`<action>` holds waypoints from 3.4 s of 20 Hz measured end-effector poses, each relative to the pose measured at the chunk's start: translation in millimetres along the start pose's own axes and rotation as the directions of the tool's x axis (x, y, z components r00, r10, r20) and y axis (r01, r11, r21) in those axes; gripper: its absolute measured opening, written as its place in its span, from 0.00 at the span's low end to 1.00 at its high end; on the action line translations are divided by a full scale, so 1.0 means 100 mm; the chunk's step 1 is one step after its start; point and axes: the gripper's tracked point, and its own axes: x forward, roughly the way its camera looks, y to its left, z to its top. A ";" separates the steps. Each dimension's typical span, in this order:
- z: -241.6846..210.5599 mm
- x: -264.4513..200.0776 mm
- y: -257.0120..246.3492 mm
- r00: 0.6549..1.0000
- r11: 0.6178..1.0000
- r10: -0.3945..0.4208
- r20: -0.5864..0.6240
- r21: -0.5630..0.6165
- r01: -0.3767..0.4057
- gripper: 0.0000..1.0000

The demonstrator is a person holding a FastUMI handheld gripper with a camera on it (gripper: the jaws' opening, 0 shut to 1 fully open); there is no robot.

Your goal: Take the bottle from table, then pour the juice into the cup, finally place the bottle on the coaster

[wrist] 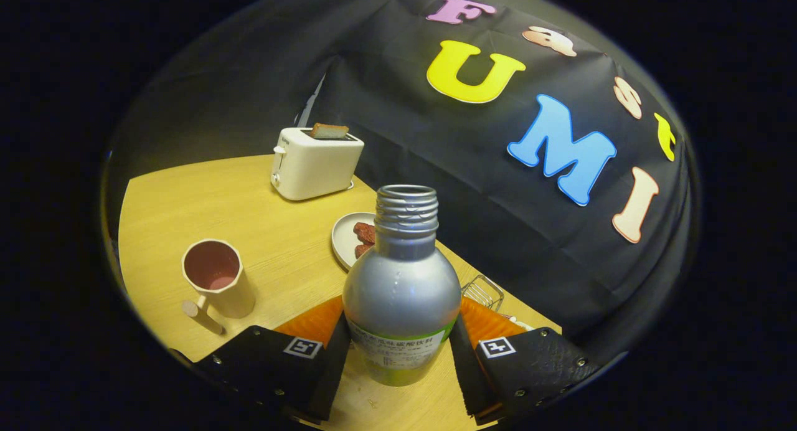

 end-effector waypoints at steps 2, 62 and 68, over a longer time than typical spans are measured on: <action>0.00 0.02 0.00 1.000 0.994 0.016 -0.002 0.112 -0.016 0.77; -0.26 1.02 0.28 0.982 0.881 0.075 0.175 0.449 -0.147 0.80; -0.11 0.94 0.23 0.976 0.892 0.050 0.211 0.430 -0.139 1.00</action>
